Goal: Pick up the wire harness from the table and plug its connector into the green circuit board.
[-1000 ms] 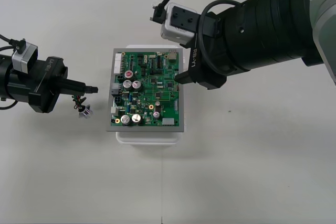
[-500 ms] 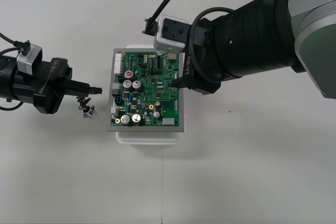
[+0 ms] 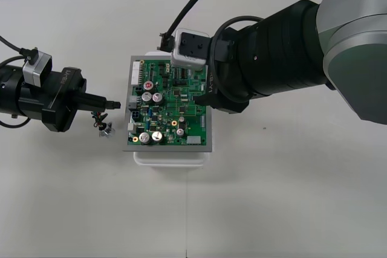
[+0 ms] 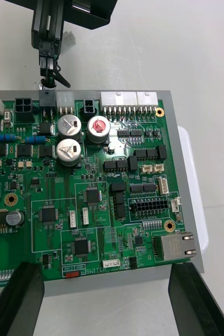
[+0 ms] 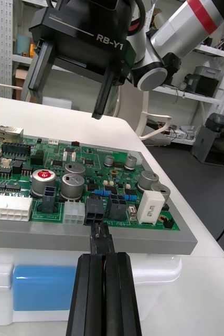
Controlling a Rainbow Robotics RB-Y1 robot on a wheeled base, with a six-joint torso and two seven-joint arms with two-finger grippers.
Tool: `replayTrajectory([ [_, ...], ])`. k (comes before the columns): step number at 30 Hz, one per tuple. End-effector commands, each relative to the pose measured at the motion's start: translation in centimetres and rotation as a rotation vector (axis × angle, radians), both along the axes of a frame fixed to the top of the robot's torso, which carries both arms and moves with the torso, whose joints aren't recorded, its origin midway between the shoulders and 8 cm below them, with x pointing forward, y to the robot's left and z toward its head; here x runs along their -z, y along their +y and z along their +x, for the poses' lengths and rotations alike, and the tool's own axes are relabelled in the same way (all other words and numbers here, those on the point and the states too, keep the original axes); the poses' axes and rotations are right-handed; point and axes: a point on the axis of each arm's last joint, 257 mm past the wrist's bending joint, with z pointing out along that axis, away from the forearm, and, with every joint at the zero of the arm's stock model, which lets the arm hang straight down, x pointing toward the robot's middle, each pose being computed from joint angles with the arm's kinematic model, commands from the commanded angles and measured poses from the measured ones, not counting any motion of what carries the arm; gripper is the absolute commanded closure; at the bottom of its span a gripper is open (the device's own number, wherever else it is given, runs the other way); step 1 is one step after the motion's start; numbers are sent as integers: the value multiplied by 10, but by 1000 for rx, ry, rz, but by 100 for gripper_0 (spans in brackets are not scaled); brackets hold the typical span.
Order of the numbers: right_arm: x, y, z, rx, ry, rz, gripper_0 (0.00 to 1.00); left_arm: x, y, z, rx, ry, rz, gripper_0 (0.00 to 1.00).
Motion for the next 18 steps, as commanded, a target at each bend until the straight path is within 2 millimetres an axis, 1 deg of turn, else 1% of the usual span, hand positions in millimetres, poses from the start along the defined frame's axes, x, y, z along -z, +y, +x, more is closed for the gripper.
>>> replayTrajectory([
  [1, -5, 12, -14, -71, -35, -4, 31, -12, -10, -11, 80, -107, -36, 100],
  [7, 1, 9, -17, -72, 6, -6, 31, -13, -13, -14, 93, -114, -39, 100],
  [18, 5, 8, -26, -93, 40, -9, 31, -13, -17, -15, 102, -116, -40, 100],
])
